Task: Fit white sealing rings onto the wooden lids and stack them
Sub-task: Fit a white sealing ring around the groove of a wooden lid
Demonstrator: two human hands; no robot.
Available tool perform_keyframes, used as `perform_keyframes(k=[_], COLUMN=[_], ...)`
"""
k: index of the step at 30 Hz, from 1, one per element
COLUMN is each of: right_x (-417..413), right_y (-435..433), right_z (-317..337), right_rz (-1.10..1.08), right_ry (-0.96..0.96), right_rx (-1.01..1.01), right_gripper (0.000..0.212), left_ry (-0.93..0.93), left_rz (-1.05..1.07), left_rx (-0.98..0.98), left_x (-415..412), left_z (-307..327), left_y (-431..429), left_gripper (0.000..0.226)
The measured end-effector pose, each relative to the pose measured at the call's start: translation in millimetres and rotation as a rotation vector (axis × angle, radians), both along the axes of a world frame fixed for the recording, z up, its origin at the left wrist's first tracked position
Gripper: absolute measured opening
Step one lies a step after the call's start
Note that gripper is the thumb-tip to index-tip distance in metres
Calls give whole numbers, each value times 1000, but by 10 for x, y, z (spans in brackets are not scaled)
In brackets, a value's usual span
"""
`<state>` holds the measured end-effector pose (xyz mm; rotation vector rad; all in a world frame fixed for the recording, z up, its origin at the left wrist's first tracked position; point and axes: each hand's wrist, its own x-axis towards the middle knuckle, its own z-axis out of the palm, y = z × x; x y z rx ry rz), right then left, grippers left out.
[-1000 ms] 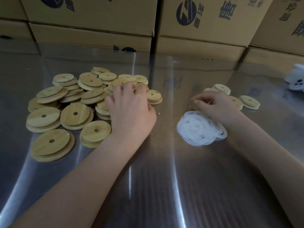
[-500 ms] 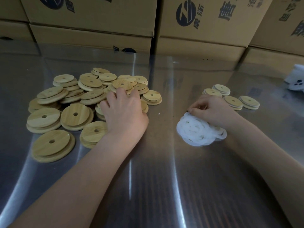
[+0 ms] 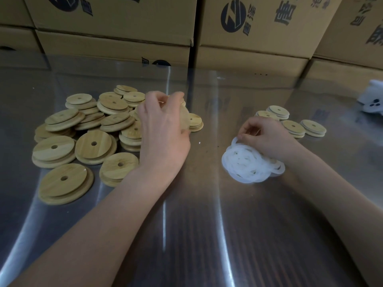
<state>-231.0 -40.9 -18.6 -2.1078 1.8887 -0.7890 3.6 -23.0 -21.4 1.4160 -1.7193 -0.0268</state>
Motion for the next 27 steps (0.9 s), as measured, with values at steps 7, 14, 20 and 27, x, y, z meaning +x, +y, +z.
perform_keyframes(k=[7, 14, 20, 27], right_x=[5, 5, 13, 64], right_y=[-4, 5, 17, 68], right_z=[13, 20, 25, 56], right_rz=[3, 35, 76, 75], right_ry=[3, -34, -59, -113], right_rx=[-107, -233, -334, -422], right_gripper=[11, 8, 6, 4], left_ry=[268, 545, 800, 1150], left_rz=[-56, -183, -318, -508], left_rx=[138, 260, 518, 813], left_x=[-94, -129, -195, -181], left_z=[94, 64, 52, 92], left_y=[72, 78, 127, 144], left_gripper=[78, 64, 62, 77])
